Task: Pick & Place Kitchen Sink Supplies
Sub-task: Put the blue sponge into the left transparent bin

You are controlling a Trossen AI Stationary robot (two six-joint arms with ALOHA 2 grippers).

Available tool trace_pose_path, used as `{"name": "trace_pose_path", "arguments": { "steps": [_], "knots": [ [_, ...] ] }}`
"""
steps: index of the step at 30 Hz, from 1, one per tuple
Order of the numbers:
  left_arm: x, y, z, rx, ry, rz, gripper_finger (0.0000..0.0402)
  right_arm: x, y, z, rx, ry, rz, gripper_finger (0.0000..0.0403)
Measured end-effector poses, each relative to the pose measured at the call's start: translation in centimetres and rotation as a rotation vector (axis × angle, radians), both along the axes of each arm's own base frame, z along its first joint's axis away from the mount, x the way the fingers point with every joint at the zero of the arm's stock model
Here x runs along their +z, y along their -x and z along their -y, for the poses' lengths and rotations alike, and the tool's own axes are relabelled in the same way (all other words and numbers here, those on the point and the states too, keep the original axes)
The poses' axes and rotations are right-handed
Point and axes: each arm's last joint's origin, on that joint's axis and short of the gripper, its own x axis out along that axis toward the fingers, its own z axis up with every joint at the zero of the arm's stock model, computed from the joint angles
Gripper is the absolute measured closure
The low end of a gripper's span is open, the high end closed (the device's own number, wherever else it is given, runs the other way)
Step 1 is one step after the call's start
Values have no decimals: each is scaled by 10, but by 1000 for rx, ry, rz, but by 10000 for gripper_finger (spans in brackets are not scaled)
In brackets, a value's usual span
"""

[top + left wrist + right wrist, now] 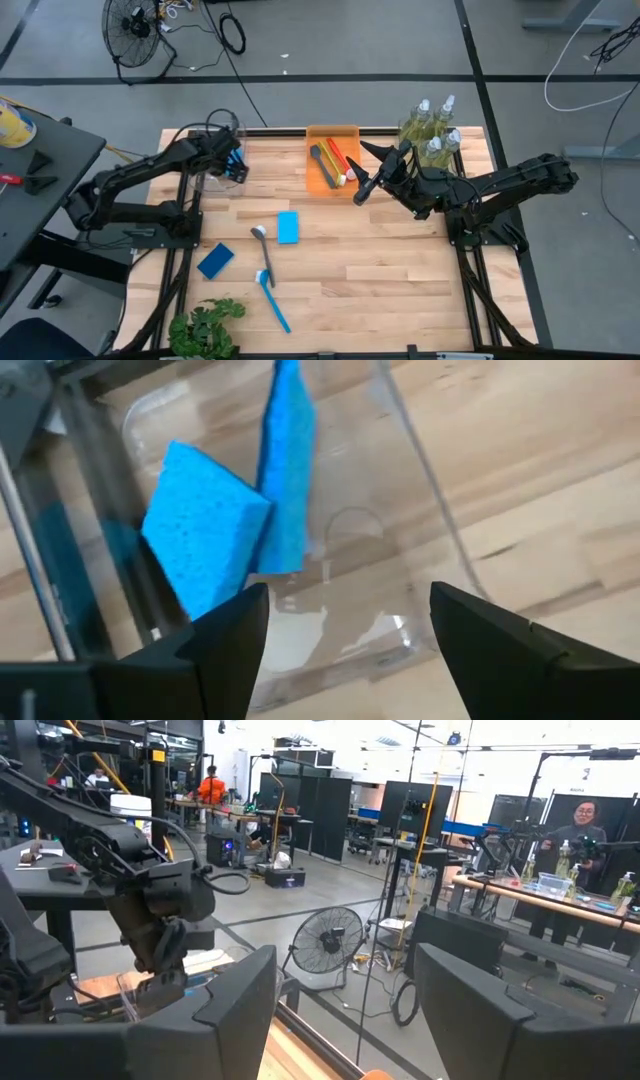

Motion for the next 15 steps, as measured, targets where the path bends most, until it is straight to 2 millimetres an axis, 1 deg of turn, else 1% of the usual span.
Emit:
{"name": "trace_pose_path", "arguments": {
  "steps": [3,8,12,15],
  "knots": [
    [10,-7,2,-31,-18,28,124,0,0,0,0,0,1,163],
    [40,-21,5,-88,-83,112,124,0,0,0,2,-23,20,163],
    [61,-35,10,-157,-135,205,124,-1,0,0,2,-26,9,163],
    [70,-47,17,-225,-155,300,124,-4,0,0,3,-27,-15,163]
  ]
}}
